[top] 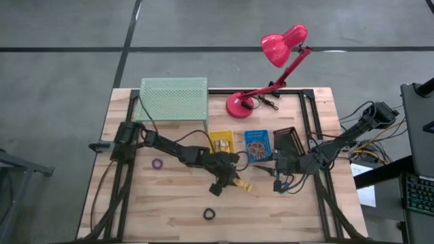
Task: Pick & Place Office Desk Supplies
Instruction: Put the crayon box into the yellow basket
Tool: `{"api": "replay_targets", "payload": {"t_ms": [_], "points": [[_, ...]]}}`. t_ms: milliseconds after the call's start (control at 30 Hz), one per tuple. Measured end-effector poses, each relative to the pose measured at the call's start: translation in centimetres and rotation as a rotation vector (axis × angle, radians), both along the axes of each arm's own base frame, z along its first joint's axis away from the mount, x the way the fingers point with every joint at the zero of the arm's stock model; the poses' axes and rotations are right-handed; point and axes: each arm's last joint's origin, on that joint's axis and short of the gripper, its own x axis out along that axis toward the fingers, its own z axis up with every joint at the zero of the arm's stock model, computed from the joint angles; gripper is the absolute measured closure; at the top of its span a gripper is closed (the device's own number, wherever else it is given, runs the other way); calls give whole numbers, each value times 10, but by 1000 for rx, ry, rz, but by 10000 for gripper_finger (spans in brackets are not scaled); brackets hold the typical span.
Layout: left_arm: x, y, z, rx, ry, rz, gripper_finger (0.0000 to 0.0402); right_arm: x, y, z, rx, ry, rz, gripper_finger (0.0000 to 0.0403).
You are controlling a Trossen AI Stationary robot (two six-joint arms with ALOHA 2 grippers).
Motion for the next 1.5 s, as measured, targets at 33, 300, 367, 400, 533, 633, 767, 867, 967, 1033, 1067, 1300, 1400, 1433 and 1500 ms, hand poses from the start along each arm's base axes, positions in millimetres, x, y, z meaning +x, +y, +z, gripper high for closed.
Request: {"api": "replay_targets", "payload": {"t_ms": [33, 300, 367, 400, 533, 633, 767, 867, 967, 1033, 1067, 1300, 1400, 1433, 1500], "points": [[0, 0, 3, -3, -4, 22, 252, 0, 0, 0, 0, 0, 0, 335], [-7, 8, 33, -64, 5, 341, 252, 0, 0, 0, 0, 0, 0, 335], [-10, 11, 37, -76, 18, 438, 252, 0, 0, 0, 0, 0, 1, 335], [-12, 12, 39, -85, 26, 492, 252, 0, 0, 0, 0, 0, 1, 335], [-20, 18, 47, -159, 59, 732, 252, 0, 0, 0, 0, 1, 1, 335], [-28, 21, 50, -255, 113, 909, 252, 0, 0, 0, 0, 0, 0, 335], [-42, 24, 51, -332, 200, 1109, 252, 0, 0, 0, 0, 0, 0, 335], [-50, 27, 53, -407, 214, 1276, 252, 0, 0, 0, 0, 0, 0, 335], [-54, 30, 54, -509, 147, 1469, 252, 0, 0, 0, 0, 1, 0, 335], [-56, 33, 53, -572, 86, 1589, 252, 0, 0, 0, 0, 0, 0, 335], [-57, 34, 52, -603, 63, 1636, 252, 0, 0, 0, 0, 0, 0, 335], [-58, 40, 50, -680, 51, 1711, 252, 0, 0, 0, 0, 0, 0, 335], [-56, 40, 46, -680, 92, 1698, 252, 0, 0, 0, 0, 0, 1, 335], [-56, 40, 43, -674, 102, 1700, 252, 0, 0, 0, 0, 0, 0, 335], [-53, 39, 37, -677, 104, 1706, 252, 0, 0, 0, 0, 0, 0, 335]]}}
